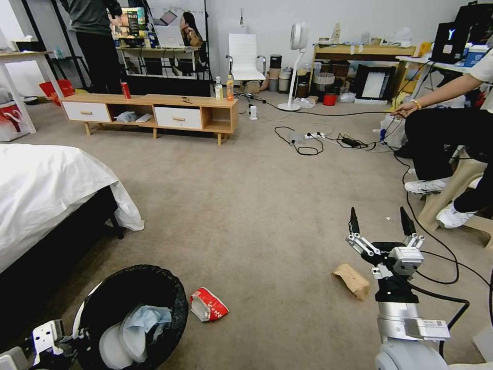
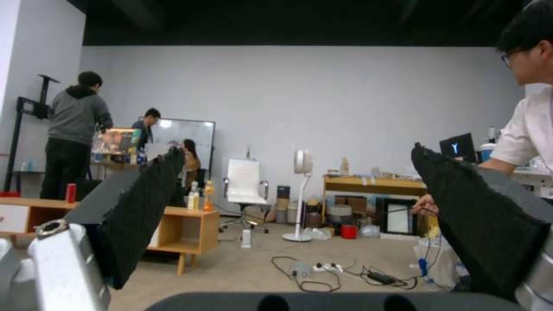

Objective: Pick up the trash bin and place the garbage on the floor into it.

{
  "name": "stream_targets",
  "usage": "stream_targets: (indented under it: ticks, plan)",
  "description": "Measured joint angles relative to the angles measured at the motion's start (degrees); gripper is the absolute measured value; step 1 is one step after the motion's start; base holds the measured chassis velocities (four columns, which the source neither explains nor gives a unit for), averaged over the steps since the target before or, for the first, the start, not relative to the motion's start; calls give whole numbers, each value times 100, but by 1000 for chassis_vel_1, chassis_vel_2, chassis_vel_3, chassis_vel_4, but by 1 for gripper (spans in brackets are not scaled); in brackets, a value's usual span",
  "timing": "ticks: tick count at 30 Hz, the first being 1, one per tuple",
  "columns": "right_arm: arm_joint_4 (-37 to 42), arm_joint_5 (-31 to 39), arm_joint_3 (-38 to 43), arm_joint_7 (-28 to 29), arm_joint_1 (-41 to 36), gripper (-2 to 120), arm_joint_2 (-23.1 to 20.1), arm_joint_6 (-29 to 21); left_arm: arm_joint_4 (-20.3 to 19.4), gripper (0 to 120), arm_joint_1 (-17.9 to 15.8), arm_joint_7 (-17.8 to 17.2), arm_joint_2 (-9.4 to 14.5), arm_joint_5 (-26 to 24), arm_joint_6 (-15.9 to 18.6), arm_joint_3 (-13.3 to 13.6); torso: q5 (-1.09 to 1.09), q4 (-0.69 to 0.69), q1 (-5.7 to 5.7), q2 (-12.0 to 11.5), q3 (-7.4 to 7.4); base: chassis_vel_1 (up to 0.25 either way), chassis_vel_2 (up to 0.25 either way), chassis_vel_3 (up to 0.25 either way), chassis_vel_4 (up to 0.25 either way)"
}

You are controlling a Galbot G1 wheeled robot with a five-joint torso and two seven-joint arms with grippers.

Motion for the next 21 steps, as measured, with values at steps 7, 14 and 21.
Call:
stream_targets:
  ticks: [7, 14, 21]
  plan:
    - [-36, -5, -19, 0, 11, 100, -9, -1, -13, 2, 33, 1, -10, 4, -5, -6, 0, 0, 0, 0, 0, 0, 0, 0, 0]
    - [-42, -4, -11, 0, 23, 100, -30, -1, -22, 2, 32, 1, -12, 5, -8, -8, 0, 0, 0, 0, 0, 0, 0, 0, 0]
    - [-84, -3, -16, 2, 47, 100, -29, -1, -22, 2, 37, 1, -12, 5, -9, -8, 0, 0, 0, 0, 0, 0, 0, 0, 0]
